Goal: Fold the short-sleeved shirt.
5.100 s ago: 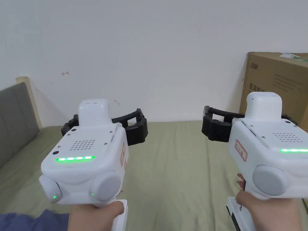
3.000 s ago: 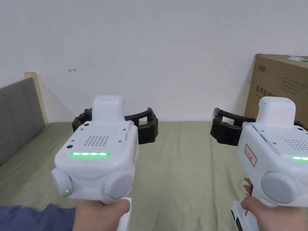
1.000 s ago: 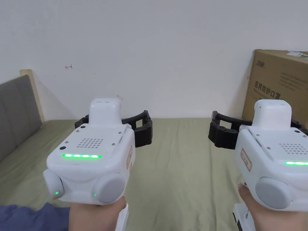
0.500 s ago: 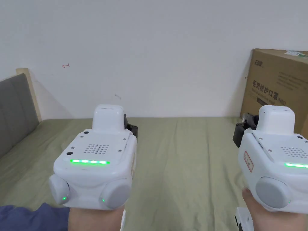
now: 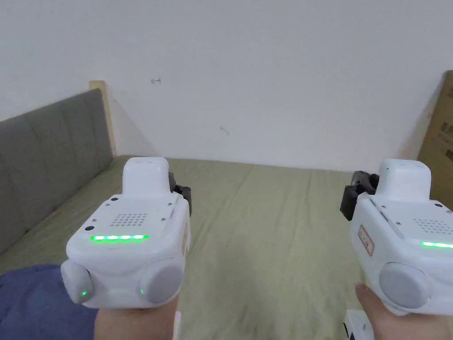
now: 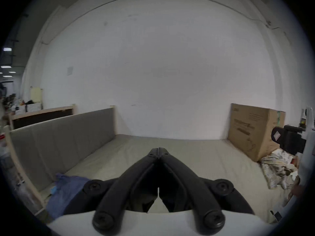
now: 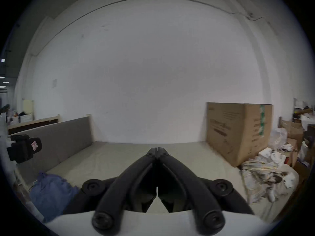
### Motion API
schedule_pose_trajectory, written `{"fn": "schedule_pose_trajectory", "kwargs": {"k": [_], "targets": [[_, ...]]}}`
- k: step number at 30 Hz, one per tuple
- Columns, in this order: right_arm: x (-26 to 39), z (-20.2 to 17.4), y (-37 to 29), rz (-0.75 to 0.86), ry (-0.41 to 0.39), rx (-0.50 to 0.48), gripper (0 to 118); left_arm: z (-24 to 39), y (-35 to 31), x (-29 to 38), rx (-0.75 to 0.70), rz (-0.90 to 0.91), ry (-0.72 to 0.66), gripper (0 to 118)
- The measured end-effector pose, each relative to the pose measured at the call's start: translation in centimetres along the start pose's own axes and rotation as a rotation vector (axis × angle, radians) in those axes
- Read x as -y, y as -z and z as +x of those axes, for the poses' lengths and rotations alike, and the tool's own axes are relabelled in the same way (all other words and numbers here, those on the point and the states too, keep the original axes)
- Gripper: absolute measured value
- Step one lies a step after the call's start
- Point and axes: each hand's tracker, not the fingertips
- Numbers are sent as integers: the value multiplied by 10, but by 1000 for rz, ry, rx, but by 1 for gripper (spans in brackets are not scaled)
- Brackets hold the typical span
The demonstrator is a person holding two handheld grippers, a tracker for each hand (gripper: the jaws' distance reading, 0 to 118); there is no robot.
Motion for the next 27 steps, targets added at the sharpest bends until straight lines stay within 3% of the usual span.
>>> {"fn": "schedule_pose_trajectory", "kwargs": {"k": [5,8,11,15,17,23,27], "targets": [[15,-111,14,-65,-32,-282,0,-98,-25,13,-245,-46,-6,0],[22,-166,13,-85,-63,-376,0,-136,-42,21,-340,-59,4,0],[29,-198,11,-110,-64,-450,0,-158,-53,29,-380,-71,-5,0],[42,-216,14,-139,-78,-477,0,-172,-48,40,-367,-112,-21,0],[49,-221,20,-169,-96,-490,0,-180,-29,47,-307,-220,-53,0],[77,-218,40,-273,-77,-520,0,-225,61,119,-52,-829,-82,0],[105,-223,59,-368,-105,-535,0,-242,93,179,-99,-992,-101,0]]}}
